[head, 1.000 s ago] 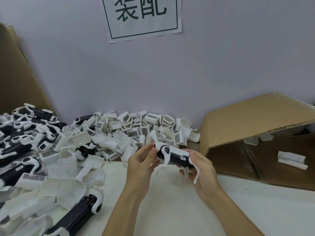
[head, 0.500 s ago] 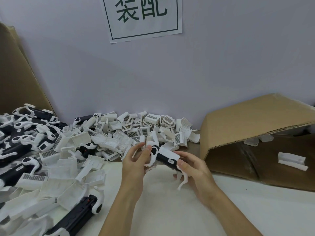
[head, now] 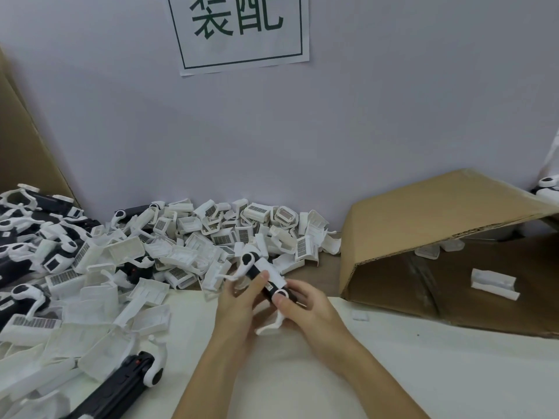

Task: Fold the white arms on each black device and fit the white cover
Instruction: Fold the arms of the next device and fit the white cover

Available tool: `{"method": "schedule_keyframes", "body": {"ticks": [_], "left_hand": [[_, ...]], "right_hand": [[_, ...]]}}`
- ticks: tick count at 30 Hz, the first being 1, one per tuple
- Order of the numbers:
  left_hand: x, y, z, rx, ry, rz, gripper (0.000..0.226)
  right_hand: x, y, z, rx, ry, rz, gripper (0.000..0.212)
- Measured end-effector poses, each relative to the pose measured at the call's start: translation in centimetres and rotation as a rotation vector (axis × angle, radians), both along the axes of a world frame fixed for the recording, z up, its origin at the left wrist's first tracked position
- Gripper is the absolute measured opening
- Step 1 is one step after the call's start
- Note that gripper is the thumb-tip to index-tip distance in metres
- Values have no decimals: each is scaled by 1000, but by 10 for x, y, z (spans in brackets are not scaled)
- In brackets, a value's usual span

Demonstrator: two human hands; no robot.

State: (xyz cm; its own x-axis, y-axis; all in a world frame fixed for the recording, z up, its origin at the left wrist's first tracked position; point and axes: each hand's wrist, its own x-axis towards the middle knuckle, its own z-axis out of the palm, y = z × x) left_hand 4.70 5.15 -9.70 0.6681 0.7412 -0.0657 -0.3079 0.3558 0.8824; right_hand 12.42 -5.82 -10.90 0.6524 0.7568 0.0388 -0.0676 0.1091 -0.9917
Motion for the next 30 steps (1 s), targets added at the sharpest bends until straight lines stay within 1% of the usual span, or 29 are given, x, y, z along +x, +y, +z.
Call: {"method": "schedule_keyframes", "body": {"ticks": [2,4,6,8,11,13,14,15,17,18,20,21,23,24,25,26,27,28,30], "left_hand": [[-2,5,0,57,0,71,42],[-2,8,-2,113,15,89,39],[-2,9,-4,149,37,89,32],[-1,8,-4,128,35,104,23],[0,9,-2,-31,-53,157,35],[-2,11,-1,-56,-106,232,34],[-3,11,-1,-56,-113,259,30],[-3,12,-1,-55,-109,274,27],[-3,13,-1,-42,-86,274,21],[-2,12,-1,-28,-72,269,19],[-1,12,-2,1,-43,271,15],[0,12,-2,6,-29,275,15],[1,14,-4,10,-3,279,18],[2,14,-4,9,9,280,20],[2,14,-5,7,21,279,22],[3,14,-5,7,33,278,23],[4,13,-6,10,46,276,23],[4,13,-6,17,59,274,22],[6,12,-6,33,87,277,21]], "right_hand": [[-1,0,3,-36,-66,39,32],[-4,-1,7,-58,-118,60,20],[-6,0,8,-95,-138,33,21],[-6,1,10,-97,-43,2,24],[-7,3,18,-48,219,-17,23],[-5,4,28,92,468,-66,24],[-3,3,37,189,557,-77,22],[1,2,49,286,602,-71,18],[14,-3,82,483,625,-92,8],[25,-7,104,584,607,-138,11],[54,-26,149,777,531,-318,23],[69,-40,169,852,510,-418,34],[93,-64,189,903,506,-538,53],[96,-69,187,885,499,-539,56],[92,-68,178,835,483,-521,52],[85,-60,162,754,456,-497,41],[72,-49,142,633,423,-477,29],[57,-37,118,479,383,-455,21],[28,-16,65,175,296,-391,15]]}}
